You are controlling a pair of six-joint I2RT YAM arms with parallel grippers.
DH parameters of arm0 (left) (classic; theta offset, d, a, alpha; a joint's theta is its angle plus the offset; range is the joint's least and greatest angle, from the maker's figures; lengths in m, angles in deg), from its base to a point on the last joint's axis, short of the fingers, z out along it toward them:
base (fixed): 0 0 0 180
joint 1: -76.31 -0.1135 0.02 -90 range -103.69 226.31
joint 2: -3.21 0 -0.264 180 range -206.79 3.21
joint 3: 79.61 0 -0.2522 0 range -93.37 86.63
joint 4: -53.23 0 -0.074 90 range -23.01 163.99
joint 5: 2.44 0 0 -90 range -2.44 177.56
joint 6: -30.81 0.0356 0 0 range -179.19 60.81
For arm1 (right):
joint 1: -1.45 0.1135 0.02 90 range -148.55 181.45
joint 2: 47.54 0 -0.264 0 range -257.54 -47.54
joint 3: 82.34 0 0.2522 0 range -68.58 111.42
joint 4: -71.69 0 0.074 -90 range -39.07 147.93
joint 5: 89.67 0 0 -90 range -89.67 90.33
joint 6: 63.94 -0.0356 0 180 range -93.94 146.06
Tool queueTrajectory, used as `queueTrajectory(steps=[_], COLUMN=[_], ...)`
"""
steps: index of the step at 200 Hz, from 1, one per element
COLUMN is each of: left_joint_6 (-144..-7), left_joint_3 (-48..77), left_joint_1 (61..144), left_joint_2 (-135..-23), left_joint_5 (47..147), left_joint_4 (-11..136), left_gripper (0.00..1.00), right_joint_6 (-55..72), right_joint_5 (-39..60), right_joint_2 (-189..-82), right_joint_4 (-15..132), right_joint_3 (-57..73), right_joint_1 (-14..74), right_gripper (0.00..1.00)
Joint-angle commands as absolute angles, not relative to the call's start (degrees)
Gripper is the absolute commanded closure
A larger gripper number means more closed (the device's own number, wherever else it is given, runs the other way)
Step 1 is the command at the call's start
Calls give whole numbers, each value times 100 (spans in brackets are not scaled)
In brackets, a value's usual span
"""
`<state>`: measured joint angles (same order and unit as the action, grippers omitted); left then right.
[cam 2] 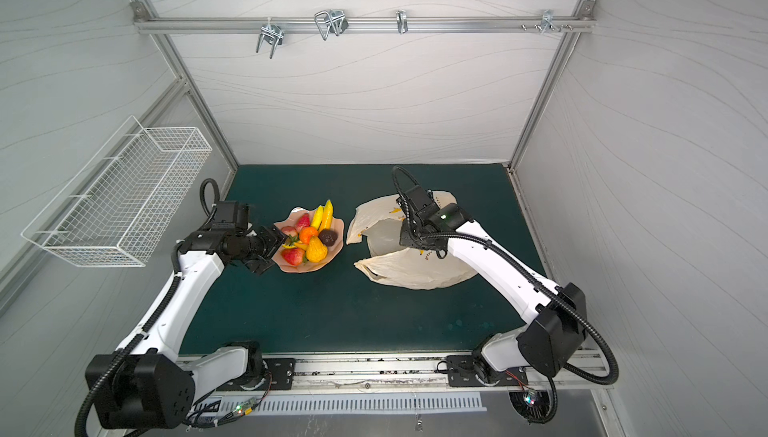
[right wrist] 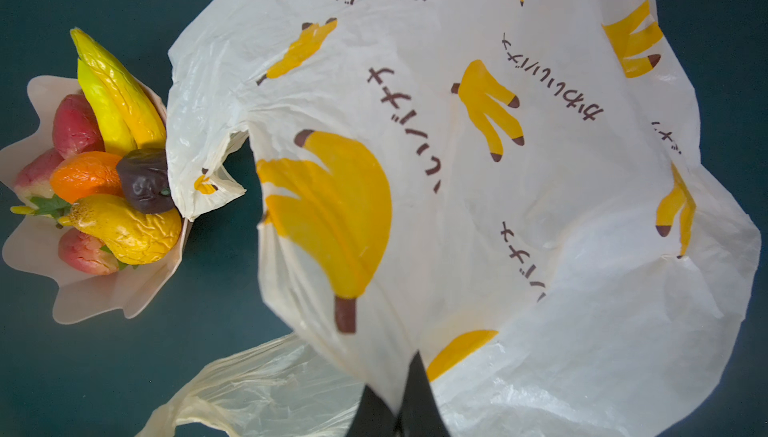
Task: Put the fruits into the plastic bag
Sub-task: 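Lower the left gripper into the bowl and grasp the yellow lemon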
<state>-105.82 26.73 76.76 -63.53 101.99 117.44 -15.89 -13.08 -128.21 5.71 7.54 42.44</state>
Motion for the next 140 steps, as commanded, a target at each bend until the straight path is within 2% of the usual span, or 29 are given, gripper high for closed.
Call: queueTrajectory(steps=[1, 59, 140], left_joint_6=[-9726, -8400, -7894], left_joint_3=[1971, 637, 199], left_joint_1=[8006, 8888, 9222], left_joint_2=[-6776, -8265, -9317], left_joint_5=[9549, 8948, 8723], left_joint_4=[12322, 13165, 13266], left_gripper=[16, 22, 35], right_joint_6=[-1490, -1465, -1461], right_joint_5=[-1296, -1269, -1260], right_joint_2=[-12874, -12818, -12796], right_joint_4=[397, 458, 478], right_joint_3=[916, 822, 790], right_joint_1=[4238, 4233, 4238], right_gripper=[100, 100, 100])
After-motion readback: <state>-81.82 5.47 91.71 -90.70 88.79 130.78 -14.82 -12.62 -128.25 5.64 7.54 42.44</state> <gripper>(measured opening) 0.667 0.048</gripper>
